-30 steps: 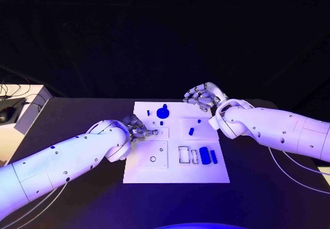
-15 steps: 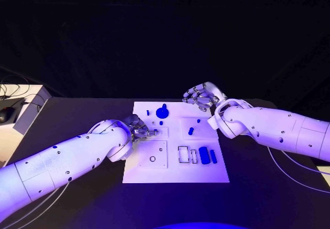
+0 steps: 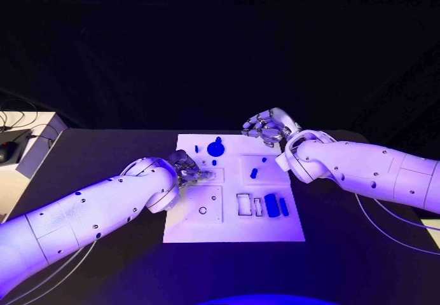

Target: Assemble the parts on the task board

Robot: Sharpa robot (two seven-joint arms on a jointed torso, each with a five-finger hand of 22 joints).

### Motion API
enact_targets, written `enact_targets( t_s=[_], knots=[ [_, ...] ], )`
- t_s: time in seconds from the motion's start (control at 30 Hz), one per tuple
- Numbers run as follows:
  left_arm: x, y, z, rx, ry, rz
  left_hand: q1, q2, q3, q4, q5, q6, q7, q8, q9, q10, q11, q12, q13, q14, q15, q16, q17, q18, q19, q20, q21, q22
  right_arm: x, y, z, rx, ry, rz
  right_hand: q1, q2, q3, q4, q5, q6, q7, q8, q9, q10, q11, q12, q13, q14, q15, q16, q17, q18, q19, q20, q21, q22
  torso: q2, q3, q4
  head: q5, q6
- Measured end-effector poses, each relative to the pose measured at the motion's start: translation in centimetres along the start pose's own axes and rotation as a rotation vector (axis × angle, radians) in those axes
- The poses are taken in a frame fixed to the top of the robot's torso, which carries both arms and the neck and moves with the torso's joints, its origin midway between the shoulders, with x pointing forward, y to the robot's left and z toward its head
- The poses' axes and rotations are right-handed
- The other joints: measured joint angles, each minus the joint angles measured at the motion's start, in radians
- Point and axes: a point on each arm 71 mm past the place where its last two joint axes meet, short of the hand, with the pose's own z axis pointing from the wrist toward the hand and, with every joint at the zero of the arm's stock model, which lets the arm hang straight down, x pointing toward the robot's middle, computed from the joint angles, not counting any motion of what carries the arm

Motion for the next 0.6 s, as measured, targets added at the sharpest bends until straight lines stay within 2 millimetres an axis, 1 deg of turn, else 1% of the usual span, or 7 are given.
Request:
enact_targets(
  t_s=[0.23,0.4,0.6],
  knots=[
    [0.23,-0.43,0.17,0.008,-0.001,-0.001,0.000,0.000,0.000,0.000,0.000,0.000,0.000,-0.001,0.002,0.000,0.000,0.000,0.000,0.000,0.000,0.000,0.000,0.000,0.000,0.000,0.000,0.000,0.04,0.04,0.02,0.000,0.001,0.000,0.000,0.000,0.000,0.000,0.001,0.000,0.000,0.000,0.000,0.000,0.000,0.000,0.000,0.000,0.000,0.000,0.000,0.000,0.000,0.000,0.000,0.000,0.000,0.0000,0.0001,-0.002,-0.003],
    [0.23,-0.54,0.29,0.009,-0.006,0.001,0.000,0.000,0.000,0.000,0.000,0.000,0.000,-0.001,0.003,0.000,0.000,0.000,0.000,0.000,0.000,0.000,0.000,0.000,0.000,0.000,-0.001,0.000,0.10,0.07,0.04,0.000,0.002,0.001,0.000,0.000,0.000,0.000,0.001,0.000,0.000,0.000,0.000,0.000,0.000,0.000,0.000,0.000,0.000,0.000,0.000,0.000,0.000,0.000,0.000,0.000,0.000,0.0000,0.0013,-0.003,-0.005],
    [0.20,-0.58,0.41,0.007,-0.008,0.003,0.000,0.000,0.000,0.000,0.000,0.000,0.000,-0.001,0.007,0.000,0.000,0.000,0.001,0.000,0.000,0.000,0.000,0.000,0.000,0.000,-0.001,0.000,0.16,0.10,0.05,0.001,0.004,0.001,0.000,0.000,0.000,0.000,0.001,0.000,0.000,0.000,0.000,0.000,0.000,0.000,0.000,0.000,0.000,0.000,0.001,0.000,0.000,0.000,0.000,0.000,-0.001,-0.0003,0.0014,-0.005,-0.007]
  ],
)
